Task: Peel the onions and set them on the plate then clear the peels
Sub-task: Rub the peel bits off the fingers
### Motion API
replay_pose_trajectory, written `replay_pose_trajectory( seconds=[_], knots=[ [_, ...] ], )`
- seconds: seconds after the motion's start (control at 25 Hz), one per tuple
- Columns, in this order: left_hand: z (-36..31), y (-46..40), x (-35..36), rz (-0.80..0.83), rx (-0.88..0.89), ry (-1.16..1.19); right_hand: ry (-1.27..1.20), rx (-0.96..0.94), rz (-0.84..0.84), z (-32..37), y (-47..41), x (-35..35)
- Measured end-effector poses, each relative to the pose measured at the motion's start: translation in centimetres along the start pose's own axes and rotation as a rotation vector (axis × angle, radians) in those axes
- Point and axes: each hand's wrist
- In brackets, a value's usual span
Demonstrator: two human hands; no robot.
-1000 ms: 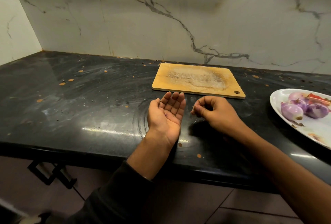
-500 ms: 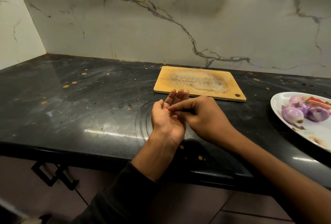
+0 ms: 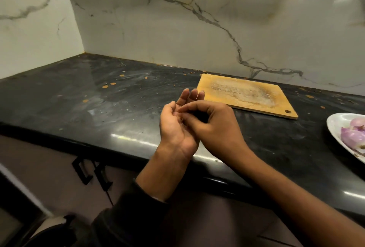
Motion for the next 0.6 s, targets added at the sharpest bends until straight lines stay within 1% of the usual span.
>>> replay_pose_trajectory(
  seconds=[0.12,0.28,0.36,0.6],
  knots=[
    [-3.8,1.6,-2.5,-0.057,0.088,0.02,-0.07,-0.012,0.051,0.8,-0.1,4.8],
    [-9.4,4.5,-7.5,-0.168,0.225,0.055,-0.171,-0.023,0.188,1.9,0.6,12.6],
    [-12.2,6.1,-11.2,-0.246,0.312,0.031,-0.226,-0.012,0.267,2.2,1.5,17.2],
    [-17.1,11.5,-23.1,-0.443,0.416,-0.031,-0.3,0.043,0.494,0.6,5.8,28.9]
  ],
)
Point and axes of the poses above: each hand's wrist, its own y-axis away from the middle knuckle, its own x-axis out of the palm, z = x × y, and after that the axes turned 15 degrees about -y, right-handed
